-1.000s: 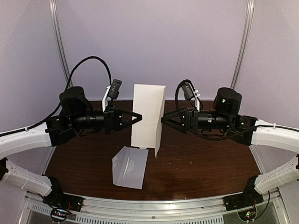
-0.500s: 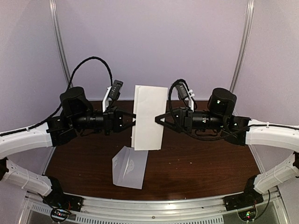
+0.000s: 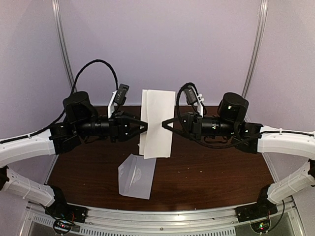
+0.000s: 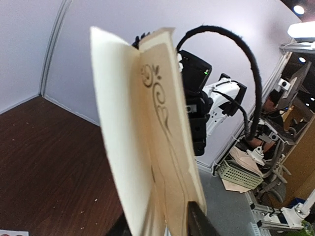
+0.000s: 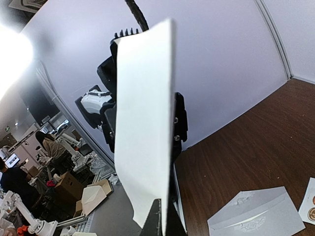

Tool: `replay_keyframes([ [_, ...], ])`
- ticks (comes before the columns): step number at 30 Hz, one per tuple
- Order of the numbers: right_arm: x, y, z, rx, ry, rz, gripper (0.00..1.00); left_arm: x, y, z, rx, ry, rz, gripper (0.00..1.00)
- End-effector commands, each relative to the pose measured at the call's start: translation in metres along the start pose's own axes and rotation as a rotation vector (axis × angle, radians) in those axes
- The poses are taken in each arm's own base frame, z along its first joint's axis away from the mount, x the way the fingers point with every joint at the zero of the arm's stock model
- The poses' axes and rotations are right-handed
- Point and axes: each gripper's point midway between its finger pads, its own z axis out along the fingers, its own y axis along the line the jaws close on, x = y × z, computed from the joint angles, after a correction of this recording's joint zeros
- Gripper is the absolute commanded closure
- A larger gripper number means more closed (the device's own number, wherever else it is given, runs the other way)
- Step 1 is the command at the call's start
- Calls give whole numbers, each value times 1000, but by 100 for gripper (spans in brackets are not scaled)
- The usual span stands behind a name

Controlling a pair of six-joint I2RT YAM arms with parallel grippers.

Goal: Place the letter into the envelope and seal it

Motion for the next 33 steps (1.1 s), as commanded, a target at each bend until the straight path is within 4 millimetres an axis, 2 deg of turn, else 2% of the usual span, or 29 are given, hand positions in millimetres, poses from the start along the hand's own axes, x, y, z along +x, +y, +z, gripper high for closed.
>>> replay_keyframes([
  [1,-14,11,-6,14,-36,-47,100,-13,-2,-10,-37,-51,40,49],
  [3,-13,10,-8,26,-30,-50,100,-14,-3,-12,-43,-56,40,34],
  [6,-12,10,-8,29,-18,-50,100,-15,-4,-12,-32,-58,36,20],
  [11,-9,17,-8,-10,4,-51,100,-11,5,-6,-46,-43,15,14],
  [14,-7,21,-7,-32,19,-52,100,-9,13,-2,-71,-32,-2,13],
  [17,-4,26,-6,-55,33,-53,100,-6,13,4,-48,-11,-10,14],
  [18,-3,27,-6,-61,38,-55,100,-5,12,5,-33,-4,-11,17],
  [20,-2,27,-4,-61,45,-58,100,-3,9,8,-1,10,-14,30],
  [25,-1,21,-3,-31,49,-57,100,-4,4,8,22,2,-9,83],
  [27,-1,20,-4,-21,49,-55,93,-8,6,6,3,-16,-8,98],
  [33,16,10,-7,8,81,-22,68,-22,12,-6,-68,-113,-21,100],
])
